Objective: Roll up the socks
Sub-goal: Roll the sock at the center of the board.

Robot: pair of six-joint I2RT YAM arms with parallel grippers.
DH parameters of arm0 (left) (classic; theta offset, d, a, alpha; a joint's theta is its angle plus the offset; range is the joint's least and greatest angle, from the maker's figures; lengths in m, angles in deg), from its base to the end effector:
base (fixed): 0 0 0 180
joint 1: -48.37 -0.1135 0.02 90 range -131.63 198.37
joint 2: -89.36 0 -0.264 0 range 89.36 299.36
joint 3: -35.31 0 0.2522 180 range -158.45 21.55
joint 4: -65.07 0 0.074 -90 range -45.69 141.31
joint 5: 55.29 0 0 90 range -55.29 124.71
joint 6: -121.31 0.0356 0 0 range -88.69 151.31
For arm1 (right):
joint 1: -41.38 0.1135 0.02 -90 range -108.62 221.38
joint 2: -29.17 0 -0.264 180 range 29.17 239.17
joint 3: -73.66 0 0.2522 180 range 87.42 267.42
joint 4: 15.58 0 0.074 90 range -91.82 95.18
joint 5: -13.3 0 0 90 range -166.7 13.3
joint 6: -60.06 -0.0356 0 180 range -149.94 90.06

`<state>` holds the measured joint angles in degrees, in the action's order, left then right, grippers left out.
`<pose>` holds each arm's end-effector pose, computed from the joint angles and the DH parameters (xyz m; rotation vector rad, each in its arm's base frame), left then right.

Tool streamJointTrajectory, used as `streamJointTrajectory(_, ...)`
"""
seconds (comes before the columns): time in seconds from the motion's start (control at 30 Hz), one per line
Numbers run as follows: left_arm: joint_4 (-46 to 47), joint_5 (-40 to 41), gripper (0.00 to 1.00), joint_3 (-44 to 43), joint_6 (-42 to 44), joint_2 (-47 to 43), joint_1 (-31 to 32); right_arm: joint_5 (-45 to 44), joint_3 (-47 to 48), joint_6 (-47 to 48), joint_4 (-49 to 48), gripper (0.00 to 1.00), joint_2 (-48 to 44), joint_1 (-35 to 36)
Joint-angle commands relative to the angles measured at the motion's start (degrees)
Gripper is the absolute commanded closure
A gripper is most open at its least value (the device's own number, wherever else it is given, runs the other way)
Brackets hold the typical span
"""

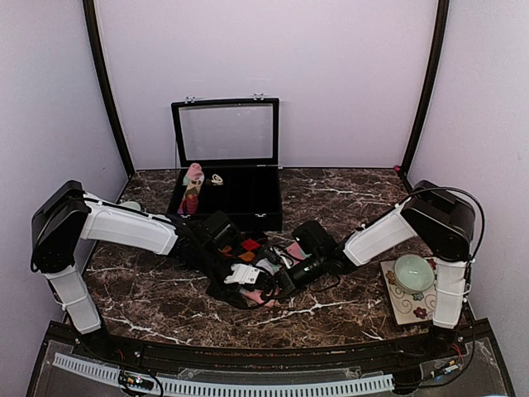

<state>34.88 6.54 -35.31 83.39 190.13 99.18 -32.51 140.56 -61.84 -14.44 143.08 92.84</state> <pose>0.2015 -0.2738 0.1546 2.1011 1.4579 -0.6327 0.2082 0.3012 0.0962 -0.8703 2.5855 1.5028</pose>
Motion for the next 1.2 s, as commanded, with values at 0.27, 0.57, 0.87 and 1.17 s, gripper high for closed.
streamJointTrajectory(0.27,2.45,5.26,0.55,0.43,3.26,3.27,0.35,-2.43,-4.37,-0.83,9.69,1.00,3.30,0.01)
streamJointTrajectory(0.57,3.89,10.43,0.58,1.31,6.07,5.74,0.35,-2.09,-5.99,-0.99,8.12,1.00,2.86,-0.11)
streamJointTrajectory(0.87,-0.11,12.85,0.78,-1.65,5.02,10.23,0.35,-3.59,-8.88,-1.77,4.63,0.80,-0.07,-0.18)
streamJointTrajectory(1.17,-12.79,10.51,0.85,-7.83,4.66,16.20,0.35,-7.19,-12.14,-1.46,5.05,0.45,-4.00,-0.84)
